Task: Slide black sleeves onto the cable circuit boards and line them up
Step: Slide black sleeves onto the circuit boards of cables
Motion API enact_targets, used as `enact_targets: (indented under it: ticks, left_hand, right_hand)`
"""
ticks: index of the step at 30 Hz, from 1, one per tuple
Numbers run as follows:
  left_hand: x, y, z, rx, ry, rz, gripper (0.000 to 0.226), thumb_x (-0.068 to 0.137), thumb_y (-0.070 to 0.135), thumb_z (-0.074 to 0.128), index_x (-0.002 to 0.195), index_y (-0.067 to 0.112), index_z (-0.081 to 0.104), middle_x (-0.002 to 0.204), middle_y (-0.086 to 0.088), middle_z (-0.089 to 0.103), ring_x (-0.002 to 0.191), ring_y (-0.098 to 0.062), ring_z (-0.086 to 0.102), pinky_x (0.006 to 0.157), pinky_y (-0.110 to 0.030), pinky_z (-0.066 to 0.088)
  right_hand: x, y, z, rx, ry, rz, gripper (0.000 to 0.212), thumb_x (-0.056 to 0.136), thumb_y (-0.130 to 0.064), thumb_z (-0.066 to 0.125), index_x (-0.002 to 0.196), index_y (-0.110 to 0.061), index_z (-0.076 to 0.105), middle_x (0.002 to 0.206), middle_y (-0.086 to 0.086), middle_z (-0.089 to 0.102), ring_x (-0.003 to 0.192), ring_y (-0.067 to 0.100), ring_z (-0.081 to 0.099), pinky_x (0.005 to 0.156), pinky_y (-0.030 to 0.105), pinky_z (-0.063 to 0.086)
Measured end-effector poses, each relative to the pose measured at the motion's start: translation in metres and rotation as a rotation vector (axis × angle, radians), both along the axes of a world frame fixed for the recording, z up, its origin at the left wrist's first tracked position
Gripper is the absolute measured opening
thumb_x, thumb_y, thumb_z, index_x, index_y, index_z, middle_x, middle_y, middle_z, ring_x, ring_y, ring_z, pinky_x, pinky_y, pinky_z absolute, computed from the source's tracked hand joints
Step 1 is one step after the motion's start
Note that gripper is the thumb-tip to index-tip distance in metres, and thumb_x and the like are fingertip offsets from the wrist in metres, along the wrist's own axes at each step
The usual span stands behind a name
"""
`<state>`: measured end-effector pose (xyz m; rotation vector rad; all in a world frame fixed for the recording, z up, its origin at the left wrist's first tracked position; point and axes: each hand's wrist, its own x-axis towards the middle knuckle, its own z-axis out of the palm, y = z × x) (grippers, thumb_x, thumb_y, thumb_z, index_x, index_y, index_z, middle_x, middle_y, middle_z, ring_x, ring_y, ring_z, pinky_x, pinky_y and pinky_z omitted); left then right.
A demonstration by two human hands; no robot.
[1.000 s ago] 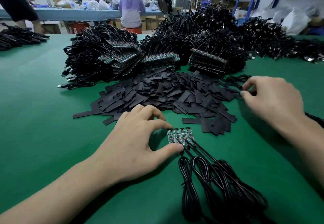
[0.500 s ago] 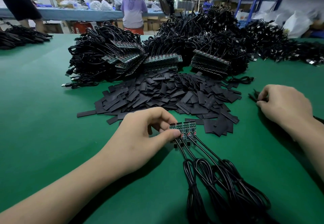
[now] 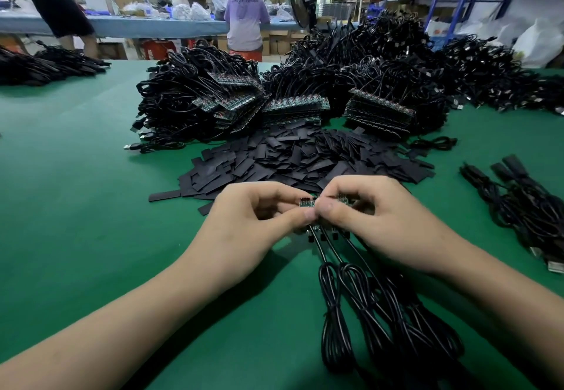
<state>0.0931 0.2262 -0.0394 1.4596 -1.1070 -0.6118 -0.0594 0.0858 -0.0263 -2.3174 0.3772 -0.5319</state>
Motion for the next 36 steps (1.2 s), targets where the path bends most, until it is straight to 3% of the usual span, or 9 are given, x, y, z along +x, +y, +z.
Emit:
enact_targets:
  ticks: [5,10,15,19,22,24,27,31,36]
  left_hand:
    - [0.002,-0.001,-0.002,-0.029,0.041,-0.013,0.022,0.074,0.034,0.077,0.083,0.014,0.077,0.073,-0.004,0.075,0.066,-0.008,0.067,0.068,-0.014,0.051]
    - [0.001,-0.003,-0.001,-0.027,0.057,-0.088,0.015,0.080,0.027,0.073,0.083,0.012,0.076,0.072,-0.001,0.073,0.065,-0.006,0.064,0.066,-0.012,0.048]
    - [0.003,-0.003,0.001,-0.020,0.151,-0.143,0.013,0.079,0.023,0.073,0.082,0.010,0.076,0.069,0.001,0.072,0.060,-0.003,0.062,0.060,-0.010,0.045]
    - [0.007,-0.003,0.000,-0.003,0.238,-0.238,0.007,0.082,0.026,0.081,0.082,0.019,0.080,0.071,0.002,0.071,0.062,-0.006,0.060,0.063,-0.015,0.047]
    - [0.011,-0.004,0.001,-0.051,0.229,-0.227,0.013,0.079,0.033,0.079,0.082,0.021,0.080,0.072,0.003,0.071,0.065,-0.006,0.060,0.065,-0.016,0.048]
    - [0.013,-0.003,0.001,-0.097,0.187,-0.175,0.015,0.080,0.036,0.076,0.082,0.022,0.079,0.071,0.005,0.069,0.066,-0.006,0.059,0.067,-0.015,0.047]
    - [0.013,-0.003,0.001,-0.147,0.068,-0.060,0.013,0.083,0.036,0.081,0.077,0.025,0.078,0.071,0.006,0.069,0.068,-0.003,0.059,0.067,-0.013,0.046]
    - [0.008,-0.004,0.001,-0.136,-0.040,0.060,0.017,0.072,0.043,0.077,0.077,0.026,0.077,0.076,-0.001,0.074,0.071,-0.011,0.062,0.071,-0.027,0.051]
    - [0.006,-0.005,-0.003,-0.122,-0.269,0.084,0.029,0.090,0.050,0.065,0.071,0.028,0.069,0.070,0.009,0.067,0.068,-0.022,0.059,0.067,-0.034,0.046]
  right_hand:
    - [-0.004,0.001,-0.006,0.218,-0.037,0.037,0.025,0.094,-0.048,0.066,0.091,-0.025,0.073,0.082,0.006,0.072,0.069,0.017,0.060,0.070,0.048,0.051]
    - [-0.005,0.000,-0.006,0.339,-0.066,0.098,0.013,0.098,-0.019,0.065,0.091,-0.013,0.074,0.081,0.004,0.074,0.071,0.003,0.064,0.069,0.015,0.049]
    - [-0.005,0.000,-0.007,0.454,-0.106,0.133,0.015,0.094,-0.022,0.067,0.092,-0.009,0.074,0.084,0.007,0.074,0.077,0.011,0.064,0.077,0.021,0.051]
    - [-0.006,-0.001,-0.009,0.665,-0.100,0.197,0.020,0.094,-0.023,0.068,0.101,-0.006,0.076,0.104,0.024,0.074,0.093,0.026,0.067,0.094,0.042,0.054]
    - [-0.007,-0.002,-0.007,0.591,-0.063,0.125,0.018,0.097,-0.026,0.068,0.098,-0.010,0.077,0.097,0.012,0.078,0.083,0.018,0.071,0.082,0.031,0.058]
    - [-0.007,-0.001,-0.010,0.281,0.023,-0.026,0.018,0.097,-0.035,0.068,0.097,-0.020,0.077,0.094,-0.001,0.077,0.086,0.016,0.070,0.085,0.038,0.055]
    - [-0.002,0.007,-0.008,-0.077,0.057,-0.148,0.024,0.096,-0.047,0.058,0.106,-0.035,0.076,0.101,-0.018,0.064,0.106,0.000,0.056,0.092,0.024,0.043]
    - [-0.002,0.017,-0.003,0.064,-0.022,-0.058,0.040,0.101,-0.052,0.049,0.093,-0.024,0.077,0.095,-0.014,0.066,0.098,0.000,0.059,0.086,0.020,0.043]
    - [-0.002,0.022,-0.002,0.166,-0.003,0.028,0.021,0.098,-0.033,0.066,0.081,-0.023,0.074,0.077,-0.014,0.070,0.065,-0.005,0.057,0.066,0.011,0.039]
